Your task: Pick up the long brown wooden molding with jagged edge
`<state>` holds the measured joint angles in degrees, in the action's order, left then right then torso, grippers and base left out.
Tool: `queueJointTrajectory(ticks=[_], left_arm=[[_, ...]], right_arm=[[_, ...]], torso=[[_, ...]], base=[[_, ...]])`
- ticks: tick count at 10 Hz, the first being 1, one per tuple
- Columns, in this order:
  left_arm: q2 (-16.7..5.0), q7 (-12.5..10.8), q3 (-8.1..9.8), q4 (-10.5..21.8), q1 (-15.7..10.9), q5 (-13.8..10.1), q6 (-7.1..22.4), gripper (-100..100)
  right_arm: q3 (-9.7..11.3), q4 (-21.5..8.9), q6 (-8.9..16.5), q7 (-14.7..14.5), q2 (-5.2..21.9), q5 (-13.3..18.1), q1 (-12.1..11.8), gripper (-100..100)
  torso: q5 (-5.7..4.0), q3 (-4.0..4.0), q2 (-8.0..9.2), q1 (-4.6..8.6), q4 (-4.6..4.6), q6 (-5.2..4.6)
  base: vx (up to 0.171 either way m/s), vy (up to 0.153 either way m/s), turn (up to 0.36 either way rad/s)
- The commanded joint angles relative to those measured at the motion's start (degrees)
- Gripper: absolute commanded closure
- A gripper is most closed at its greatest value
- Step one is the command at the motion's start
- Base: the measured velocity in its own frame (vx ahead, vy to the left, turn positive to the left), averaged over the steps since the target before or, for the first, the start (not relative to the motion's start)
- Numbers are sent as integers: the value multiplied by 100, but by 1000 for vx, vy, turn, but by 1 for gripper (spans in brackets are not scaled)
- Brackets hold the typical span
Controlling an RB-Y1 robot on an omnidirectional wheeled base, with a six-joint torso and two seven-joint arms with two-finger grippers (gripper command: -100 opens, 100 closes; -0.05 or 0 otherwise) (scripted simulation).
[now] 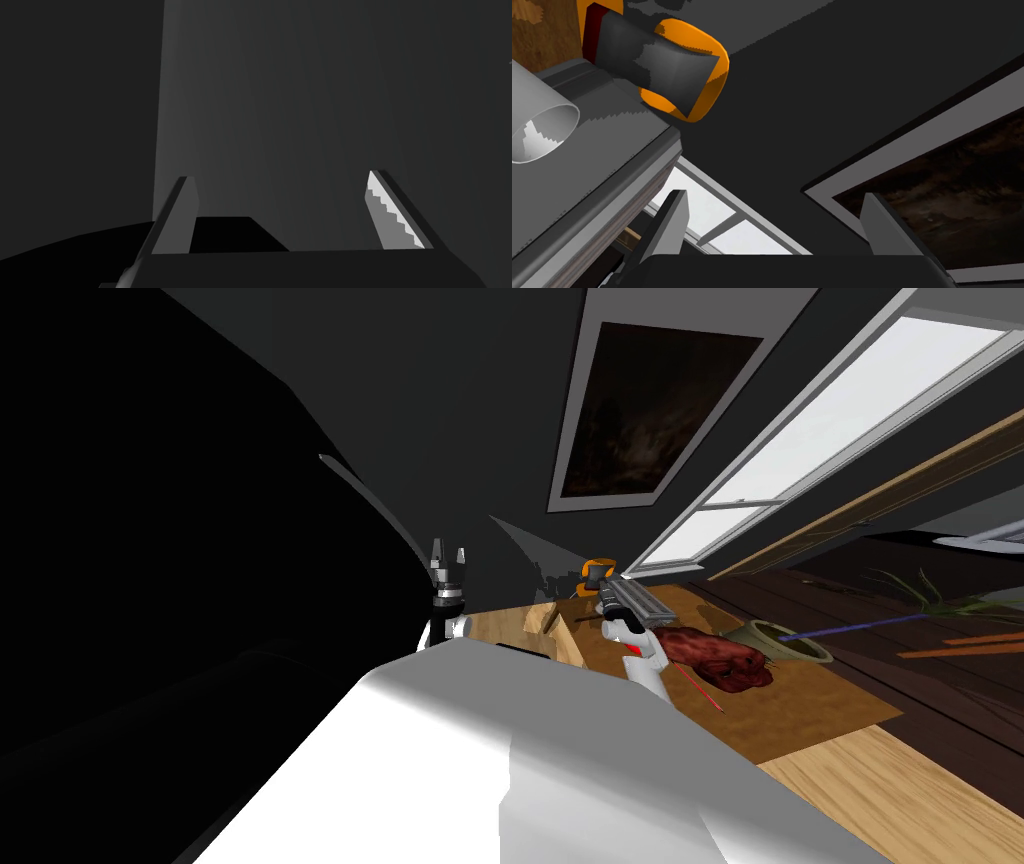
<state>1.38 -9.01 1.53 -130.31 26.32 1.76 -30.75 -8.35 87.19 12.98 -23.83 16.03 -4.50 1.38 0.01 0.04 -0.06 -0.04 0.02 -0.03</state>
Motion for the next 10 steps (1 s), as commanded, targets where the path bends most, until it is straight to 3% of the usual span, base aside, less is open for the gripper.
queueJointTrajectory(ticks=[1, 2, 3, 5, 6, 7, 10], left_arm=[[0, 0, 0, 0, 0, 0, 0, 0], [0, 0, 0, 0, 0, 0, 0, 0], [0, 0, 0, 0, 0, 0, 0, 0], [0, 0, 0, 0, 0, 0, 0, 0], [0, 0, 0, 0, 0, 0, 0, 0], [0, 0, 0, 0, 0, 0, 0, 0], [0, 0, 0, 0, 0, 0, 0, 0]], right_arm=[[-32, -286, 286, -145, 70, -53, 226, -100], [-32, -373, 437, -145, 70, -53, 226, -100], [-55, -648, 566, -260, 118, -101, 413, -100], [-55, -665, 755, -260, 118, -101, 413, -100], [-71, -958, 959, -361, 166, -154, 594, -100], [-71, -958, 1072, -361, 166, -154, 594, -100], [-85, -1491, 1566, -522, 257, -279, 935, -100]], torso=[[0, 0, 0, 0, 0, 0], [0, 1, -2, 0, 0, 2], [-1, 1, -1, 2, 0, 0], [0, 1, -2, 2, 0, 0], [-1, -2, 3, 3, -1, -1], [-1, -1, 1, 2, -1, 1], [-1, 1, -2, 5, 1, -1]], base=[[18, 12, 62], [18, 5, 25], [22, 5, 37], [14, 1, 14], [14, 3, 37], [16, 0, 25], [25, -3, 31]])
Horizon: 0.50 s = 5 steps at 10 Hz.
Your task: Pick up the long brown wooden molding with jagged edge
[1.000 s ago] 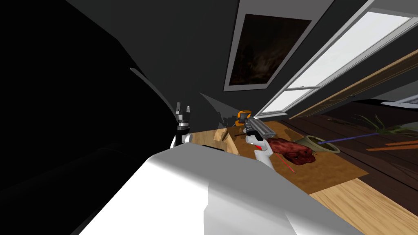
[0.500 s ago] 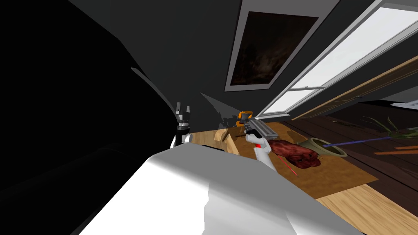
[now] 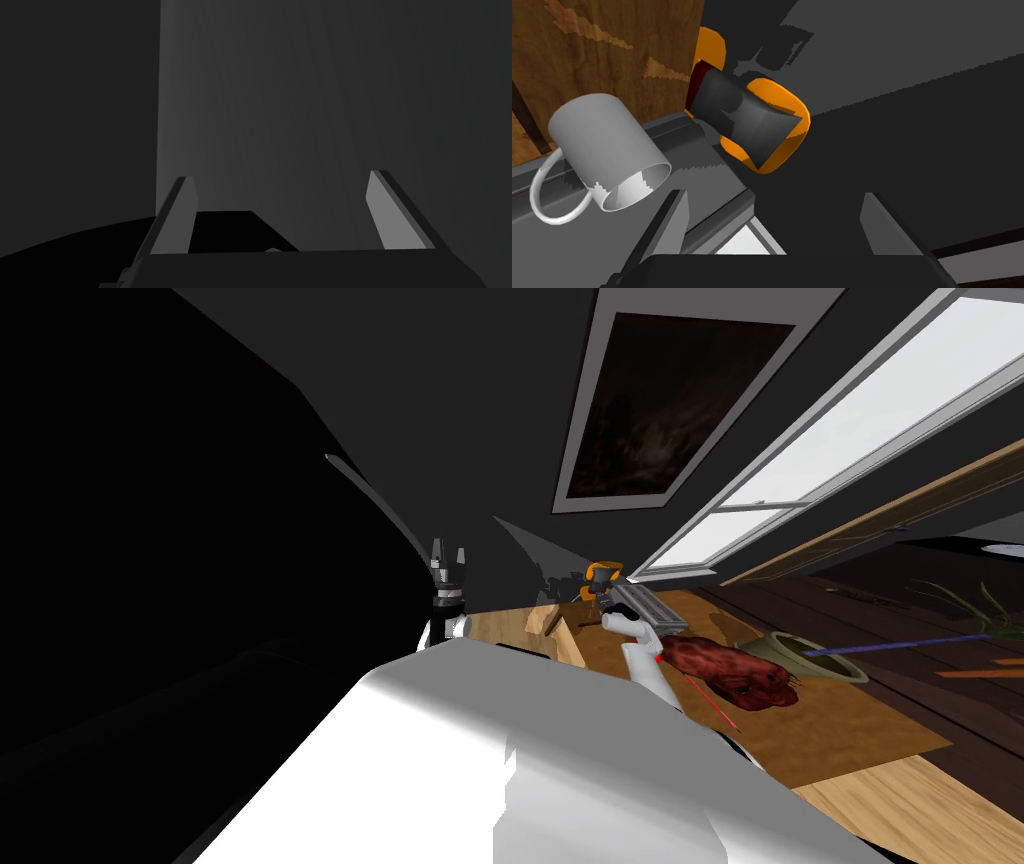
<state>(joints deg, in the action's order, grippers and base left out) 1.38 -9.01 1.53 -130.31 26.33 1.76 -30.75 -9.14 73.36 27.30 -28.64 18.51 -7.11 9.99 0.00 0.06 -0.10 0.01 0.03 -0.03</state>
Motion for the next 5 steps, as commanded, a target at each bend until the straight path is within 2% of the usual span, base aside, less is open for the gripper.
queueJointTrajectory(ticks=[1, 2, 4, 5], left_arm=[[0, 0, 0, 0, 0, 0, 0, 0], [0, 0, 0, 0, 0, 0, 0, 0], [0, 0, 0, 0, 0, 0, 0, 0], [0, 0, 0, 0, 0, 0, 0, 0]], right_arm=[[-5, -158, 264, -41, 9, -18, 75, -100], [-4, -433, 414, -103, 53, -89, 235, -100], [-4, -447, 570, -103, 53, -89, 235, -100], [2, -731, 784, -153, 96, -163, 389, -100]], torso=[[0, 0, 0, 0, 0, 0], [0, 0, 1, 0, 0, -1], [0, -1, 1, -1, 0, -1], [0, -3, 6, -1, -1, -2]], base=[[24, -5, 24], [23, -5, 27], [18, -4, 10], [23, -8, 20]])
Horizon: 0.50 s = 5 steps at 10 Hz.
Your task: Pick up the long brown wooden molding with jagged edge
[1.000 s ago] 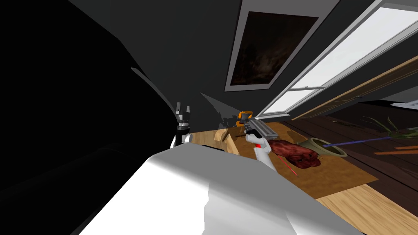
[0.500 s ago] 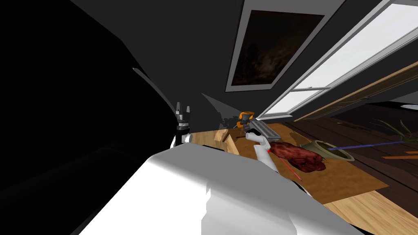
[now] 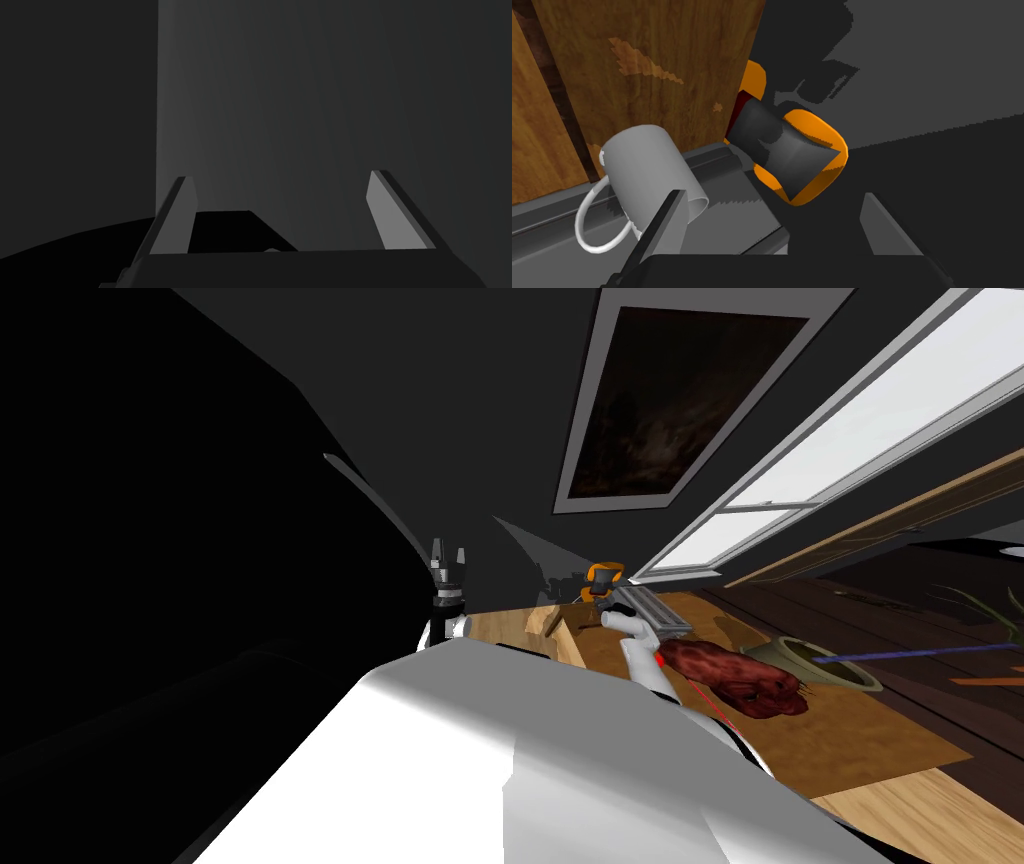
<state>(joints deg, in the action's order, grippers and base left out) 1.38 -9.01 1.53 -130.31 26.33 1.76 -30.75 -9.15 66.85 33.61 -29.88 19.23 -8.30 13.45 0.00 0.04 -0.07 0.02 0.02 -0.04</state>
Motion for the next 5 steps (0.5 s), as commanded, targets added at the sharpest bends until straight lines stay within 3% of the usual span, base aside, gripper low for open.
queueJointTrajectory(ticks=[1, 2, 5], left_arm=[[0, 0, 0, 0, 0, 0, 0, 0], [0, 0, 0, 0, 0, 0, 0, 0], [0, 0, 0, 0, 0, 0, 0, 0]], right_arm=[[2, -81, 240, -29, 24, -44, 43, -100], [13, -352, 420, -68, 65, -122, 189, -100], [26, -630, 825, -99, 105, -203, 329, -100]], torso=[[0, 0, 0, 0, 0, 0], [0, 0, 0, 1, 0, -1], [-1, 2, -2, 3, 1, 0]], base=[[24, -10, 19], [32, -14, 19], [25, -12, 15]])
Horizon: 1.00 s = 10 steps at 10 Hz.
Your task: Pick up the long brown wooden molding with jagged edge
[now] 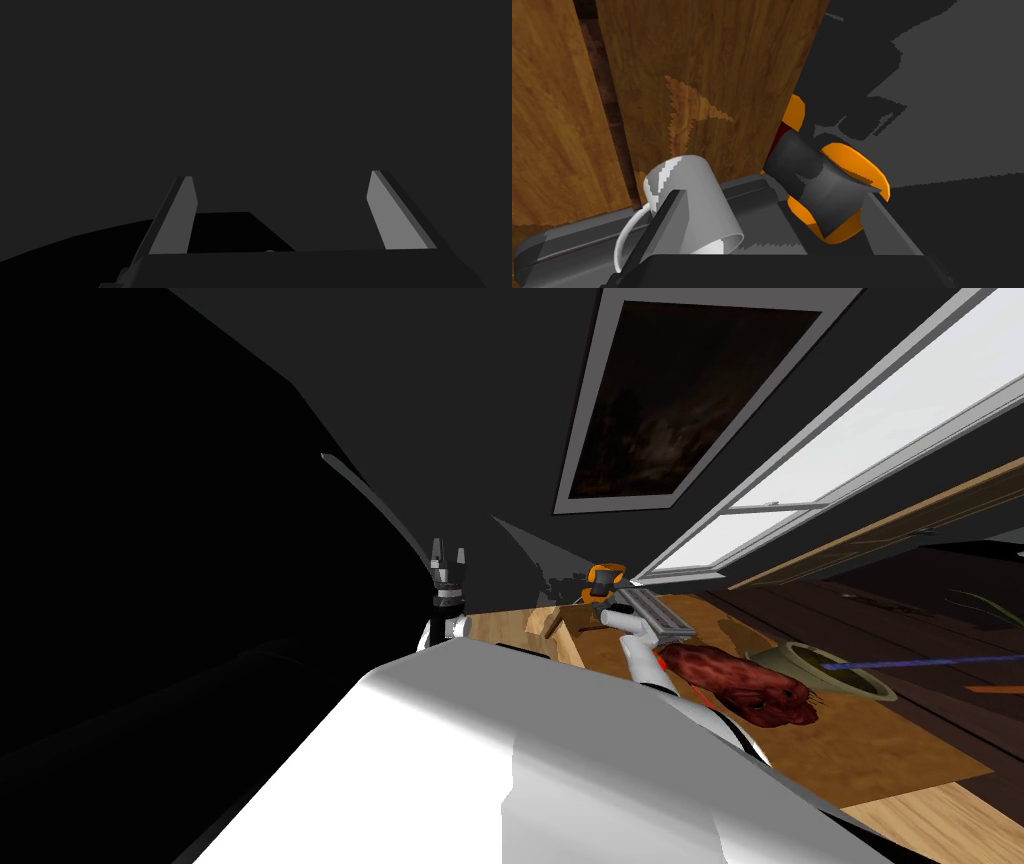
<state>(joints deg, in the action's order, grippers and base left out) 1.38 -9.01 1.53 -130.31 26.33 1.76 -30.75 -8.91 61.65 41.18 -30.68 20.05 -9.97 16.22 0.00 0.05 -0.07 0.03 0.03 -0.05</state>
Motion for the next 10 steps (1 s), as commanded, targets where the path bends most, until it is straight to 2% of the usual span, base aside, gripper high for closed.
queueJointTrajectory(ticks=[1, 2, 3, 4, 5, 6, 7, 8, 9, 10], left_arm=[[0, 0, 0, 0, 0, 0, 0, 0], [0, 0, 0, 0, 0, 0, 0, 0], [0, 0, 0, 0, 0, 0, 0, 0], [0, 0, 0, 0, 0, 0, 0, 0], [0, 0, 0, 0, 0, 0, 0, 0], [0, 0, 0, 0, 0, 0, 0, 0], [0, 0, 0, 0, 0, 0, 0, 0], [0, 0, 0, 0, 0, 0, 0, 0], [0, 0, 0, 0, 0, 0, 0, 0], [0, 0, 0, 0, 0, 0, 0, 0]], right_arm=[[19, -286, 286, -42, 61, -118, 183, -100], [19, -372, 349, -42, 61, -118, 183, -100], [37, -580, 575, -59, 99, -201, 308, -100], [37, -623, 622, -59, 99, -201, 308, -100], [57, -863, 836, -71, 135, -284, 426, -100], [57, -863, 884, -71, 135, -284, 426, -100], [78, -1089, 1084, -80, 171, -365, 536, -100], [78, -1089, 1135, -80, 171, -365, 536, -100], [98, -1301, 1329, -87, 206, -444, 639, -100], [98, -1301, 1374, -87, 206, -444, 639, -100]], torso=[[0, 0, 0, 0, 0, 0], [0, 1, -3, 1, 0, 1], [0, 1, -1, 1, 0, 0], [0, 1, -2, 3, 0, 1], [-1, 0, 0, 3, 0, 0], [-1, 0, -1, 4, 0, 0], [0, 0, 0, 2, 0, 0], [0, 1, -1, 1, 0, 1], [0, 0, 0, 1, 0, 0], [0, 0, 0, 2, 0, 0]], base=[[28, -12, 9], [26, -13, 13], [28, -17, 9], [23, -18, 8], [25, -21, 6], [23, -14, 9], [27, -13, 9], [23, -13, 6], [24, -17, 7], [21, -17, 7]])
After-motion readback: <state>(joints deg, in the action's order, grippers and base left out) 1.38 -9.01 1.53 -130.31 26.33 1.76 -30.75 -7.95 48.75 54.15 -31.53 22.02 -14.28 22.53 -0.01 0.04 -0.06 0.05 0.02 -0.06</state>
